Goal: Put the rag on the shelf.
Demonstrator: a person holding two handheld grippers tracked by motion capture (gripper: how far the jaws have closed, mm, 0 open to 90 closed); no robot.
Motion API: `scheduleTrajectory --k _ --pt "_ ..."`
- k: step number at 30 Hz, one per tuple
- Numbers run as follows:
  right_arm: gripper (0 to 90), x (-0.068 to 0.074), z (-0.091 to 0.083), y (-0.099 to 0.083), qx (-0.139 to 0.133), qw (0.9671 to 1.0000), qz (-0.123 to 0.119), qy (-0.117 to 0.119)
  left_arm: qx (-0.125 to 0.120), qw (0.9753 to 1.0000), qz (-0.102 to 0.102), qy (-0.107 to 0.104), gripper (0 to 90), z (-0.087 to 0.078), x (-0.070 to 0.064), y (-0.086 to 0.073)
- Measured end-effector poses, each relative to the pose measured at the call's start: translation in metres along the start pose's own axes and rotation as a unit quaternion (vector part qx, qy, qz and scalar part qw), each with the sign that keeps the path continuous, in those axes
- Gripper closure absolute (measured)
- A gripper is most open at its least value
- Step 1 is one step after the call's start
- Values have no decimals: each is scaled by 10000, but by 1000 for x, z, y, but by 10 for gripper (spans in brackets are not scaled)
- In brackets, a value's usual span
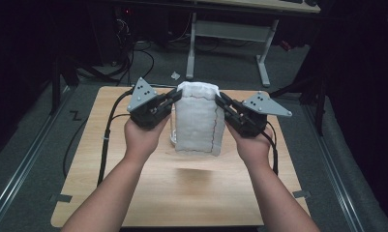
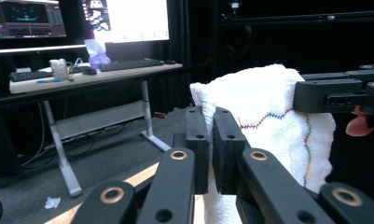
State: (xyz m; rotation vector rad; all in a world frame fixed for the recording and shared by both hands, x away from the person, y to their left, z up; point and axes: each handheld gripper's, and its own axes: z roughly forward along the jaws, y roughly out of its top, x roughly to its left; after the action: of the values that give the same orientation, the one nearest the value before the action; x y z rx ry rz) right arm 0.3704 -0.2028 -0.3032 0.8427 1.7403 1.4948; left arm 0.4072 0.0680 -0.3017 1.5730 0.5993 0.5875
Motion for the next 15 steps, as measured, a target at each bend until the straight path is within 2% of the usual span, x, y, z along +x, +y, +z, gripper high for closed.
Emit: scheduleTrajectory --k 1,2,3,6,11,15 --pt "826 -2 3 2 2 10000 19 -3 -7 10000 63 25 864 2 3 2" --pt "826 -3 5 4 -7 10000 24 -16 12 10000 7 22 864 3 4 3" --pt "825 -4 7 5 -20 10000 20 -24 -1 10000 51 71 864 5 7 4" --pt "825 -8 17 8 2 10000 40 -75 68 9999 -22 121 864 10 12 5" --pt "826 -14 31 8 15 9998 121 -130 16 9998 -92 177 864 18 22 6" --pt "826 -22 42 10 -8 9997 164 -177 -5 9998 -24 204 863 24 26 11"
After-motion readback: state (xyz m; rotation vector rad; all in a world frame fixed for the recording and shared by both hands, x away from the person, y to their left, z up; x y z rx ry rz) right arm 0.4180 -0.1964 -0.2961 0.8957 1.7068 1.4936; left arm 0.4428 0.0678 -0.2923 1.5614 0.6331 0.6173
